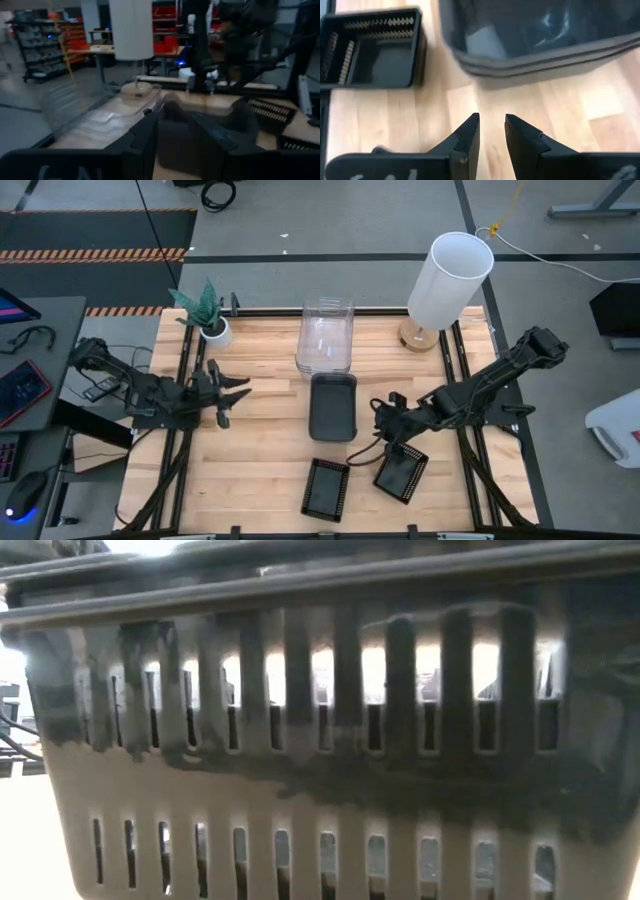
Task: Stack baskets by color
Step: Stack the right black bin on top of the black bin
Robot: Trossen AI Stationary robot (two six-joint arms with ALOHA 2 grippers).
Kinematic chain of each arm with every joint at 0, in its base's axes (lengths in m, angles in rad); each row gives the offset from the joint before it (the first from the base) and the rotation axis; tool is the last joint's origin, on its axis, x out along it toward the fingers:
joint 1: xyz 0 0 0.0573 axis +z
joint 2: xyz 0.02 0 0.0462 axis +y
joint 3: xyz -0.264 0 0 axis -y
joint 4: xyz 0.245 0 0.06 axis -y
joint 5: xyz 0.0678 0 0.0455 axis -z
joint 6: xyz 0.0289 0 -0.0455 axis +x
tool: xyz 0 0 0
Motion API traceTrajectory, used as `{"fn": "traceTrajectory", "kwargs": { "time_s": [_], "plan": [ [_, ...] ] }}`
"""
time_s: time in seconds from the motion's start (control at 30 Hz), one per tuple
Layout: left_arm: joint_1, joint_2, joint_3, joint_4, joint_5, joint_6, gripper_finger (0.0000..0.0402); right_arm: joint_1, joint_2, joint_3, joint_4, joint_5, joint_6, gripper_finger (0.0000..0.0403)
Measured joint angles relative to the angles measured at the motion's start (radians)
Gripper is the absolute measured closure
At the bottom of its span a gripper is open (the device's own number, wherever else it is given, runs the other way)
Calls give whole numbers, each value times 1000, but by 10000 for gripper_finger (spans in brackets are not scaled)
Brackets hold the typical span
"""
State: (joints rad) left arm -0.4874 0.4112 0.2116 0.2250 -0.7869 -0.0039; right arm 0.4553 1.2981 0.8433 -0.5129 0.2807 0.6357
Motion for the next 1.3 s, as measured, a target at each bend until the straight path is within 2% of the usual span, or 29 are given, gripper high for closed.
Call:
{"fn": "traceTrajectory", "kwargs": {
  "time_s": [0.23,0.5,0.67,0.9,1.0,1.13,1.3],
  "plan": [
    [31,-108,-75,0,-89,16,286,1,21,40,-163,-131,71,304],
    [37,-194,-89,-18,-72,62,289,9,36,39,-453,-230,259,273],
    [37,-237,-90,-61,-66,87,326,30,39,39,-430,-248,293,232],
    [35,-280,-89,-129,-56,65,392,64,83,38,-420,-215,338,185],
    [35,-285,-111,-117,-5,43,395,70,132,38,-375,-215,334,175],
    [35,-283,-178,-95,6,7,391,69,205,38,-347,-233,322,173],
    [34,-287,-202,-83,39,-24,397,69,280,37,-321,-299,291,181]
  ]
}}
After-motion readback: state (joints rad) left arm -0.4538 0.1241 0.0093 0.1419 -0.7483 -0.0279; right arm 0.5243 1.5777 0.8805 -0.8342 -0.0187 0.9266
